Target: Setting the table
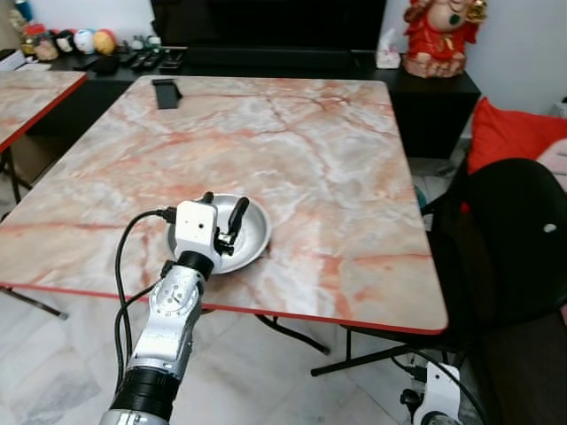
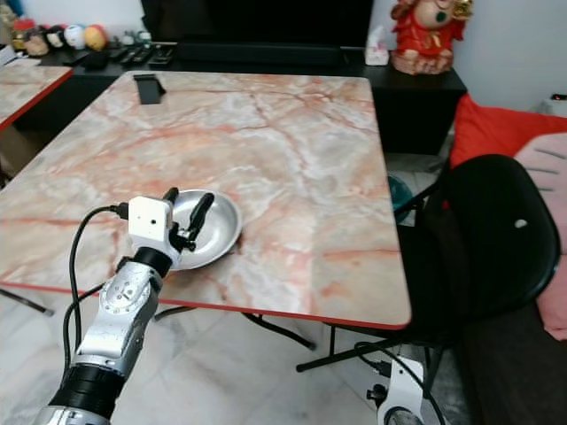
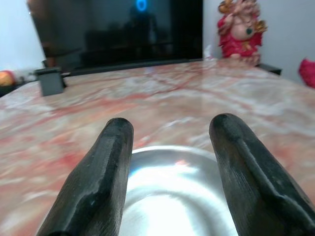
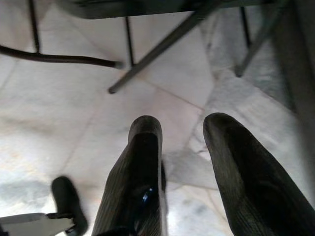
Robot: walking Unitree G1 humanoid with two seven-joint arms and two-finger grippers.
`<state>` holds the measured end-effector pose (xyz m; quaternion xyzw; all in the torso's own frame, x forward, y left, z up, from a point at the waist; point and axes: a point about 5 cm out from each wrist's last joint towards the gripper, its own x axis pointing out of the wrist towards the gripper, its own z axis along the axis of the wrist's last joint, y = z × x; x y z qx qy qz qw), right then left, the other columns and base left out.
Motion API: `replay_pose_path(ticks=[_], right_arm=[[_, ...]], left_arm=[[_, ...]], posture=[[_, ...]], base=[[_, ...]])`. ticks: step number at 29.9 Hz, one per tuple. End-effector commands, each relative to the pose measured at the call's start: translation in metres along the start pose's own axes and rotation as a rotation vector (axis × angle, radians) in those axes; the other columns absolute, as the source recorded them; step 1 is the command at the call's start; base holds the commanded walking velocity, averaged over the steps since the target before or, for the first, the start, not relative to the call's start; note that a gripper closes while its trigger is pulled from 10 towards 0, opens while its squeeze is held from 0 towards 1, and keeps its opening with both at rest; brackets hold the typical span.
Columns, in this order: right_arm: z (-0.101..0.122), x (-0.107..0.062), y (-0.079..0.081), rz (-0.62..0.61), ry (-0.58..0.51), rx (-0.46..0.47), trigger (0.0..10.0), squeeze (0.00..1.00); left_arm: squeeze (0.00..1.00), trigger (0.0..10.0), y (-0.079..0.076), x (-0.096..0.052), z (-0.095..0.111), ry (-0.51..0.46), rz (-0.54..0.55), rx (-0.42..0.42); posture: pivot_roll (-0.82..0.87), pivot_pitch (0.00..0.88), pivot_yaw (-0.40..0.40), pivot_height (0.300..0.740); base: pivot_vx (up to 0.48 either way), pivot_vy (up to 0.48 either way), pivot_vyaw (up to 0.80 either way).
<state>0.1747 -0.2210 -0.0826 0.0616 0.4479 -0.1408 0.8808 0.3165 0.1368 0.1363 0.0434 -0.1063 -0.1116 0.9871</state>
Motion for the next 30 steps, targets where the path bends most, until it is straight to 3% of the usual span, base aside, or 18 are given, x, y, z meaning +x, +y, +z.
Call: replay_pose_path(ticks=[1, 11, 30], right_arm=[[-0.004, -0.001, -0.001, -0.002, 0.009, 0.006, 10.0, 0.0], [0.001, 0.0, 0.0, 0.001, -0.015, 0.023, 10.0, 0.0], [0.006, 0.001, -0.004, 0.004, -0.018, 0.007, 10.0, 0.0]], left_arm=[[0.0, 10.0, 0.002, -0.001, -0.001, -0.002, 0.008, 0.005], [0.0, 10.0, 0.001, 0.013, 0.01, -0.039, 0.006, 0.005], [0.0, 10.0, 0.008, 0.012, 0.016, -0.061, 0.069, 0.013]], posture=[[0.0, 0.0, -0.004, 0.74], [0.01, 0.0, 0.006, 0.74], [0.06, 0.0, -0.032, 0.74]], base=[[0.0, 0.48, 0.0], [0.0, 0.48, 0.0], [0.0, 0.48, 0.0]])
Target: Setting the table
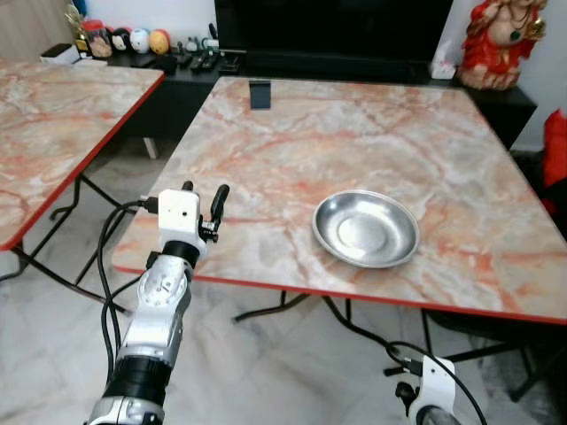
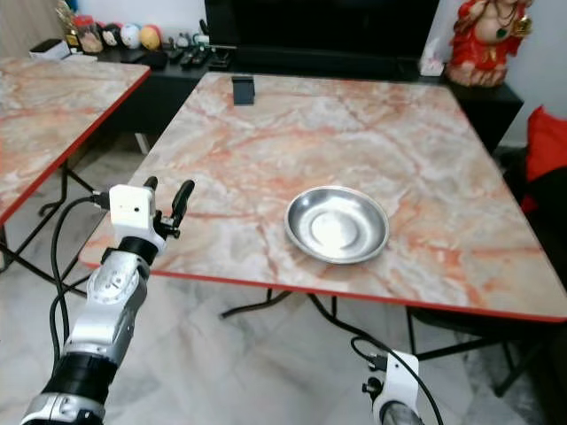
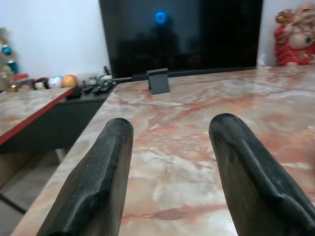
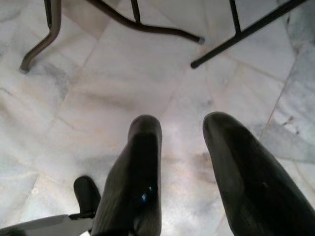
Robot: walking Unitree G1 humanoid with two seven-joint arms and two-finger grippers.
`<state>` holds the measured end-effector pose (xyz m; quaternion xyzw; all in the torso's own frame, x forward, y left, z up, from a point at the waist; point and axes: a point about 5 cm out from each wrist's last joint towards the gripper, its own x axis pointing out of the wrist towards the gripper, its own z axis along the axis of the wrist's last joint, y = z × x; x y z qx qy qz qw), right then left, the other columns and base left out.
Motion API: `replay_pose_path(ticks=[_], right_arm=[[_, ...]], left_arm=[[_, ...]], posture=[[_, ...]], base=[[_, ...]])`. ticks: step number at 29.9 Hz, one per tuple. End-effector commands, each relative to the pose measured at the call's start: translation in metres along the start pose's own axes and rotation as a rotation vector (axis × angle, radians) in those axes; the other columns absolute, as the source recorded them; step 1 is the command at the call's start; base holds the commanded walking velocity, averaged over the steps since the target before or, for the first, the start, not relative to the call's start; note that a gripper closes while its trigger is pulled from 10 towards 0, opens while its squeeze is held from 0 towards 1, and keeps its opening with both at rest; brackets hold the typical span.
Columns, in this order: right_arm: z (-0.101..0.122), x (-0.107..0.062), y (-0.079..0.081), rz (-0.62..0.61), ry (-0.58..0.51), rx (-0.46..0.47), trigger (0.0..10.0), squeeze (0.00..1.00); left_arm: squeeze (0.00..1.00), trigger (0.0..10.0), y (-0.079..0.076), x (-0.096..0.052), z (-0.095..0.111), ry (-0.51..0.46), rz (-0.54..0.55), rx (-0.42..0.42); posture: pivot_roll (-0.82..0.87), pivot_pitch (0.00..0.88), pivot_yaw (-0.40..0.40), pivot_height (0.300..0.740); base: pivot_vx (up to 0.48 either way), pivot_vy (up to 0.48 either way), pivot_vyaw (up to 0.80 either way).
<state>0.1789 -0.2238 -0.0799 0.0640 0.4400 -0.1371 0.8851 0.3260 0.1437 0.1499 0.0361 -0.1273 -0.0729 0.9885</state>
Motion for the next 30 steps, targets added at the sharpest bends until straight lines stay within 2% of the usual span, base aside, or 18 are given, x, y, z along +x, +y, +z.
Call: replay_pose_path(ticks=[1, 15, 30], right_arm=[[0.0009, -0.0001, -0.0031, -0.007, -0.002, 0.003, 10.0, 0.0], [0.003, 0.0002, -0.0053, -0.004, -0.002, -0.011, 10.0, 0.0], [0.0036, 0.0001, -0.0078, -0.005, -0.002, -0.023, 10.0, 0.0]], left_arm=[[0.0, 10.0, -0.0017, 0.0022, 0.0057, -0.022, -0.01, 0.014], [0.0, 10.0, -0.0034, 0.0023, 0.0063, -0.023, 0.005, 0.01], [0.0, 10.0, 0.0014, 0.0009, 0.0066, -0.025, 0.028, 0.013]], posture=[[0.06, 0.0, -0.033, 0.74], [0.07, 0.0, -0.049, 0.74], [0.06, 0.0, -0.06, 0.74]], base=[[0.0, 0.48, 0.0], [0.0, 0.48, 0.0], [0.0, 0.48, 0.0]])
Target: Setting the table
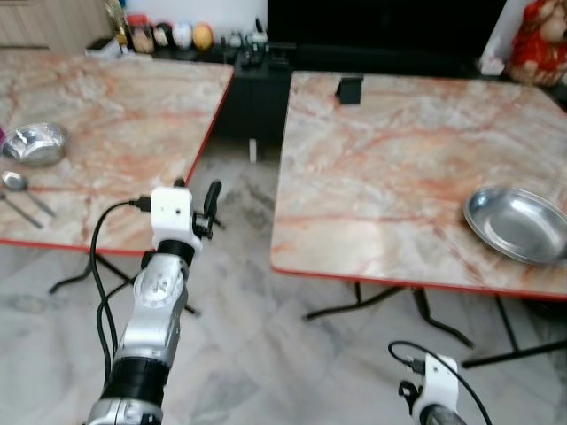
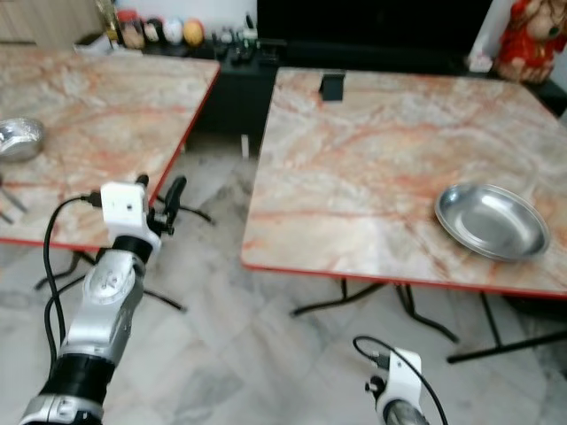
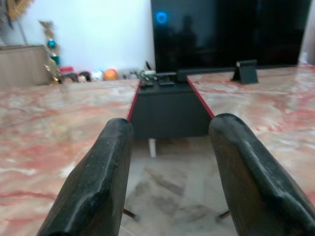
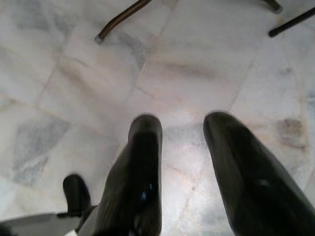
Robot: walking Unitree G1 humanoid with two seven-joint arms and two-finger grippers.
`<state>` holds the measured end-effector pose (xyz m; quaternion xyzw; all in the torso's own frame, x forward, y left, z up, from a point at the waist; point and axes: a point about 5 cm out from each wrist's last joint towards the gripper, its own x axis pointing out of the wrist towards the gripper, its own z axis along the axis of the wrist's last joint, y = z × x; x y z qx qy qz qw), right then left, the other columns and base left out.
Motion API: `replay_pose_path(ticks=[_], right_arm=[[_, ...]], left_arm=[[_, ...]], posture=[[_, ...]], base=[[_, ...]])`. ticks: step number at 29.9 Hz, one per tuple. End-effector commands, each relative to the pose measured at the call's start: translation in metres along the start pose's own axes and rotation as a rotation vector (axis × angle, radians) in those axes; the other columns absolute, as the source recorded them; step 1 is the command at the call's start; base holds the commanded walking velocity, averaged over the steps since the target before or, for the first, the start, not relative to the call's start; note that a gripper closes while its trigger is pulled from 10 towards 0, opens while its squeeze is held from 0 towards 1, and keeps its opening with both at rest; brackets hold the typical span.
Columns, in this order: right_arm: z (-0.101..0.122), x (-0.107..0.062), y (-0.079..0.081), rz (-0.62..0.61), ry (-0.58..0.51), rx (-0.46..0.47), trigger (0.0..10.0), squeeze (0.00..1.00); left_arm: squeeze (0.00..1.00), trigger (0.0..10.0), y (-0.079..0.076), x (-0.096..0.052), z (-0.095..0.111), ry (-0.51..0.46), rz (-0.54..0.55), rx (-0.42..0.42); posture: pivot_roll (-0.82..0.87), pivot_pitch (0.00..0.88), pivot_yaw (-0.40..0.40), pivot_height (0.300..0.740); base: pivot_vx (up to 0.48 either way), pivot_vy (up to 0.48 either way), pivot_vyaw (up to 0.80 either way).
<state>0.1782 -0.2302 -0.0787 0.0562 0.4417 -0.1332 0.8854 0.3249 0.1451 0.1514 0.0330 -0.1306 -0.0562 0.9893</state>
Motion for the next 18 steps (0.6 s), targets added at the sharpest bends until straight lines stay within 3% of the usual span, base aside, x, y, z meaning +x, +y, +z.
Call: replay_pose_path(ticks=[1, 18], right_arm=[[0.002, 0.0003, -0.0015, -0.003, -0.003, -0.007, 10.0, 0.0], [0.0013, 0.0002, -0.0007, -0.004, -0.003, -0.001, 10.0, 0.0]], left_arm=[[0.0, 10.0, 0.0003, 0.0015, 0.0045, -0.018, -0.006, 0.014], [0.0, 10.0, 0.002, 0.0014, 0.0027, -0.012, -0.005, 0.017]], posture=[[0.06, 0.0, -0.06, 0.74], [0.04, 0.0, -0.049, 0.74]], base=[[0.0, 0.48, 0.0], [0.0, 0.48, 0.0]])
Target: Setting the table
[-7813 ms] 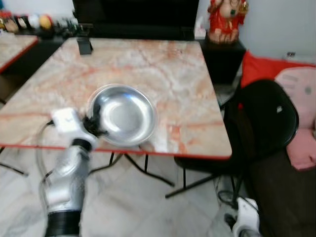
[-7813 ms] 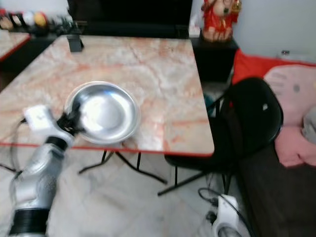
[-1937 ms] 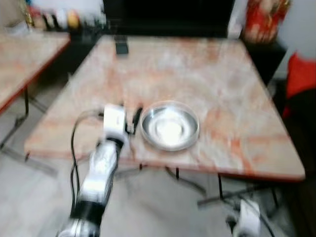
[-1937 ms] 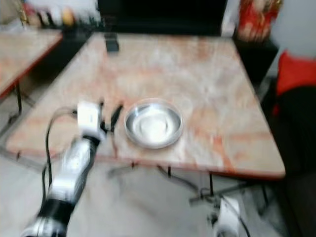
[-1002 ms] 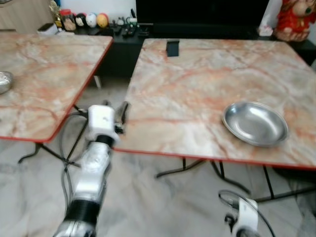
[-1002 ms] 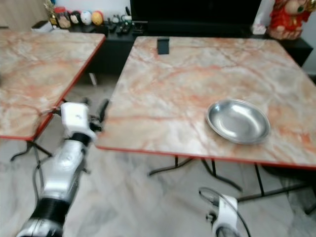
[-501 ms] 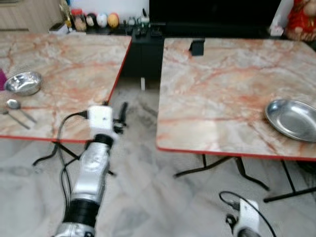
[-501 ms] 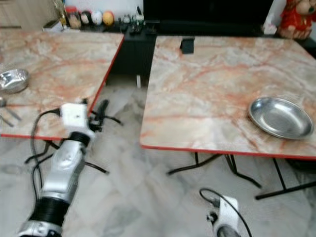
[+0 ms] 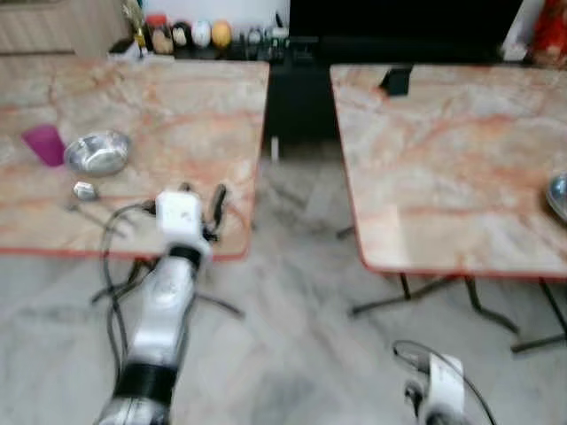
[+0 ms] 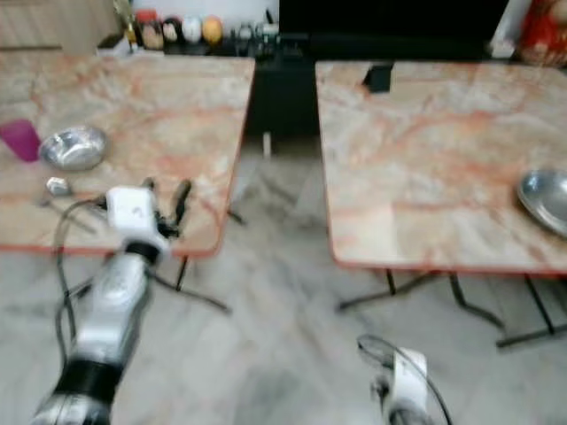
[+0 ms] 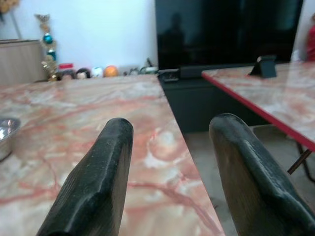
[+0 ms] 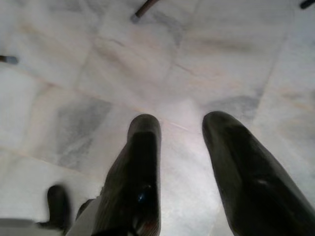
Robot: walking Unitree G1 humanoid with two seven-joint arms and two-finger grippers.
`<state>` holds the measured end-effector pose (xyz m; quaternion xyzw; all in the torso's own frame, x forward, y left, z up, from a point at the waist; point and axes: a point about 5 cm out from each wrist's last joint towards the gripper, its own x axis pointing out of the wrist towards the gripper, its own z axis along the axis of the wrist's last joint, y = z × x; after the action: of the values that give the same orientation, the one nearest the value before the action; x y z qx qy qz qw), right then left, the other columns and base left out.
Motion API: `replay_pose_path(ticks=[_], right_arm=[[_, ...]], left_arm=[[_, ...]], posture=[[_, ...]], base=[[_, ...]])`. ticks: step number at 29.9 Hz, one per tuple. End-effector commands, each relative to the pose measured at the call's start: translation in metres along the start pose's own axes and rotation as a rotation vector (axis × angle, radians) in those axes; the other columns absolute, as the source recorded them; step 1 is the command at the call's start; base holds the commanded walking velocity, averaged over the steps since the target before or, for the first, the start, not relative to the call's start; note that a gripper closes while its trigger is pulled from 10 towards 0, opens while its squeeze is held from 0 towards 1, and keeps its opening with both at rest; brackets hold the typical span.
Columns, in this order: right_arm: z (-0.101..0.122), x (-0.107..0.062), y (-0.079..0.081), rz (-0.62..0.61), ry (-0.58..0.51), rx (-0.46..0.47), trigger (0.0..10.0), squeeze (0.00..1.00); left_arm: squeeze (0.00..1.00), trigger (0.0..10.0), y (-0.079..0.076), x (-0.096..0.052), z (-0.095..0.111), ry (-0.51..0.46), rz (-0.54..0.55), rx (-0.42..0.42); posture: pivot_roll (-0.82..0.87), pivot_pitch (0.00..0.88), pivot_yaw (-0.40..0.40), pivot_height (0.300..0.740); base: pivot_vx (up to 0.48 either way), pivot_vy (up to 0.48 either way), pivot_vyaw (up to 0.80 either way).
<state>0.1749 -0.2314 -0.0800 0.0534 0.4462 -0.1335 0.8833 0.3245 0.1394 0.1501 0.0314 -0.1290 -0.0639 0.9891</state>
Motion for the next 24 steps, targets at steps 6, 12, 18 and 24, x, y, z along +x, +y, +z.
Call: replay_pose_path(ticks=[6, 12, 18, 24], right_arm=[[0.005, 0.0009, 0.0011, -0.002, -0.013, 0.008, 10.0, 0.0], [0.0059, 0.001, 0.0004, 0.0, -0.013, 0.001, 10.0, 0.0], [0.0069, 0.0011, -0.0001, 0.004, -0.015, -0.006, 10.0, 0.0], [0.0066, 0.0011, -0.0004, 0.006, -0.012, -0.017, 10.0, 0.0]], left_arm=[[0.0, 10.0, 0.01, 0.0024, 0.0046, -0.015, 0.015, 0.024], [0.0, 10.0, 0.0126, 0.001, 0.0048, -0.016, 0.025, 0.029], [0.0, 10.0, 0.016, -0.0013, 0.0039, -0.011, 0.034, 0.035], [0.0, 10.0, 0.0143, -0.0023, 0.0025, -0.006, 0.03, 0.036]], posture=[[0.05, 0.0, -0.052, 0.74], [0.06, 0.0, -0.058, 0.74], [0.06, 0.0, -0.061, 0.74], [0.06, 0.0, -0.063, 0.74]], base=[[0.0, 0.48, 0.0], [0.0, 0.48, 0.0], [0.0, 0.48, 0.0], [0.0, 0.48, 0.0]])
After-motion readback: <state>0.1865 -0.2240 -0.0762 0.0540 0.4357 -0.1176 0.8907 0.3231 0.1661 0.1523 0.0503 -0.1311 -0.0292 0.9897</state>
